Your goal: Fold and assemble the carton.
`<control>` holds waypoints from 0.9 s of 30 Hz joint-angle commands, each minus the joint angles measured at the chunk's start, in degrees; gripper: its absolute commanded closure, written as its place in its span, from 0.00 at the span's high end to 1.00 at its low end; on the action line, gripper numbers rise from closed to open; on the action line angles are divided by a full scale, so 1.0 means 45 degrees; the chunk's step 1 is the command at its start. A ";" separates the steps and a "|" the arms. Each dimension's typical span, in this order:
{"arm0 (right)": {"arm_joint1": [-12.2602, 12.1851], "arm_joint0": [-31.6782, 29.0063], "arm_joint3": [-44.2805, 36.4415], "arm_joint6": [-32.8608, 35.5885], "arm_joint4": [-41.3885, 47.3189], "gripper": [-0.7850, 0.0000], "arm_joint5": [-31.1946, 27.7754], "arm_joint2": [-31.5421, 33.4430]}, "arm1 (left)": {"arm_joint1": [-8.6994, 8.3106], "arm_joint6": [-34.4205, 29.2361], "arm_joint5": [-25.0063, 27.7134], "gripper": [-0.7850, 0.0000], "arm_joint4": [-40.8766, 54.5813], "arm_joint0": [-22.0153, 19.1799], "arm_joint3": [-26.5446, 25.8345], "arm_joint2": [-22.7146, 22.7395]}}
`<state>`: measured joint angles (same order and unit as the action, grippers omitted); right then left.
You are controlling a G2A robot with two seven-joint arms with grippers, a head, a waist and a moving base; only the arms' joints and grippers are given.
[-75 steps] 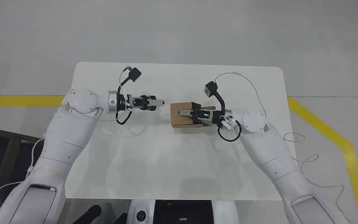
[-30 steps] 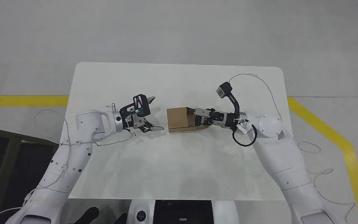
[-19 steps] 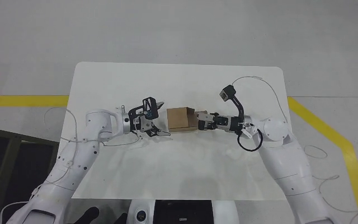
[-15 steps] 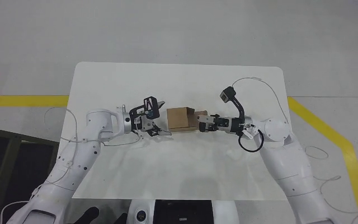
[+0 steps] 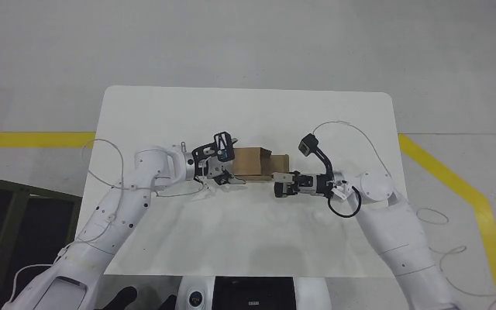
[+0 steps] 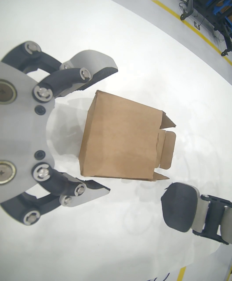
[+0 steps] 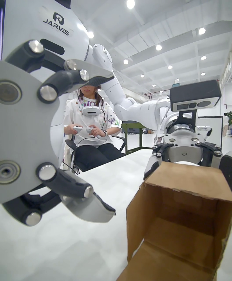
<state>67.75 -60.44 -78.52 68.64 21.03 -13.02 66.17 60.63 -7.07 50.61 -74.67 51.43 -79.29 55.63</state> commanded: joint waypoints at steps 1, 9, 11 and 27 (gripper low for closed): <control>0.0056 0.0143 0.0290 -0.0349 0.0000 1.00 -0.0229 -0.0180 | 0.0026 -0.0090 0.0030 1.00 0.0100 -0.0070 0.0064 -0.0046; 0.0302 0.1000 0.1627 -0.0923 0.0358 1.00 -0.1272 -0.0802 | 0.0148 -0.0468 0.0520 1.00 0.1253 -0.0465 0.0673 -0.0166; 0.0364 0.1269 0.1931 -0.0810 0.0380 1.00 -0.1432 -0.1005 | 0.0176 -0.0635 0.0570 1.00 0.1467 -0.0554 0.0745 -0.0209; 0.0990 0.3391 0.3944 0.0566 0.0991 1.00 -0.2360 -0.2707 | 0.0253 -0.0661 0.0980 1.00 0.1586 -0.0799 0.1023 -0.0361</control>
<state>72.01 -45.65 -61.32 71.21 25.32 -23.44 54.38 61.79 -10.06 54.88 -67.42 47.72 -74.57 54.01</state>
